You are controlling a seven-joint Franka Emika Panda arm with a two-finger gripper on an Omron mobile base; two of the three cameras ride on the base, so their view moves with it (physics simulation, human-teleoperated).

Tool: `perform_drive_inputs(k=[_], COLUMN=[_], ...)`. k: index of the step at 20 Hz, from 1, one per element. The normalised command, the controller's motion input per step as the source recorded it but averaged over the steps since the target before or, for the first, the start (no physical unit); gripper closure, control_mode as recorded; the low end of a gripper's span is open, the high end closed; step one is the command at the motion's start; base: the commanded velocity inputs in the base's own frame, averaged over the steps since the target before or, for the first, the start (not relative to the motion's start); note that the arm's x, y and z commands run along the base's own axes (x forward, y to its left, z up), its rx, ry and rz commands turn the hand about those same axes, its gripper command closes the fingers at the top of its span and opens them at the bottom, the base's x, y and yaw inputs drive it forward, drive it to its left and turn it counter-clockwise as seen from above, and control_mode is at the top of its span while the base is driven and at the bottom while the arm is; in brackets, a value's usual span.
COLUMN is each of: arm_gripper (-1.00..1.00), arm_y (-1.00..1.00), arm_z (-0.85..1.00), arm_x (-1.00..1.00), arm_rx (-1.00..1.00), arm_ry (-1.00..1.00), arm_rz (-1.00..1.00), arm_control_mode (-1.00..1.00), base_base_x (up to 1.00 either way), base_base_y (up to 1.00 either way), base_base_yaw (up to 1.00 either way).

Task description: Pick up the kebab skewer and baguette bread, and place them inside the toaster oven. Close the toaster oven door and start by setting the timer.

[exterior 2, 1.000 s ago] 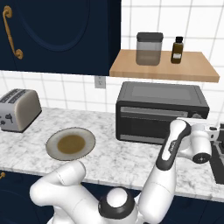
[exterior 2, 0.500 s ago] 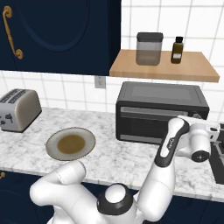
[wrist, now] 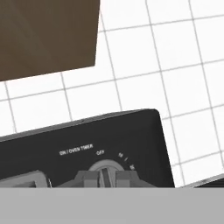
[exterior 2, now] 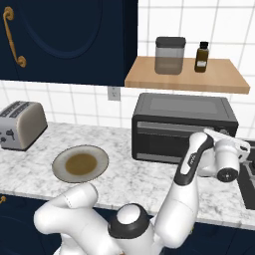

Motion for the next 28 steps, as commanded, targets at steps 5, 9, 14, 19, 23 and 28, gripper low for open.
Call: perform_drive_inputs(k=[5,9,14,19,23,28], arm_gripper=[1.0,1.0,1.0,1.0,1.0,1.0], arm_y=[0.14,0.18,0.22,0.06,0.0,-0.03], arm_z=[0.0,0.0,0.0,0.0,0.0,0.0], arm_x=[0.0,0.0,0.0,0.0,0.0,-0.05], arm_rx=[0.38,0.4,0.43,0.46,0.46,0.46], arm_ry=[0.0,0.0,-0.05,-0.05,-0.02,-0.02], arm_rz=[-0.15,-0.17,-0.18,-0.16,-0.12,-0.07], arm_control_mode=[-1.0,-1.0,-1.0,-1.0,-1.0,-1.0], base_base_x=[0.0,0.0,0.0,0.0,0.0,0.0], base_base_y=[0.0,0.0,0.0,0.0,0.0,0.0], base_base_yaw=[0.0,0.0,0.0,0.0,0.0,0.0])
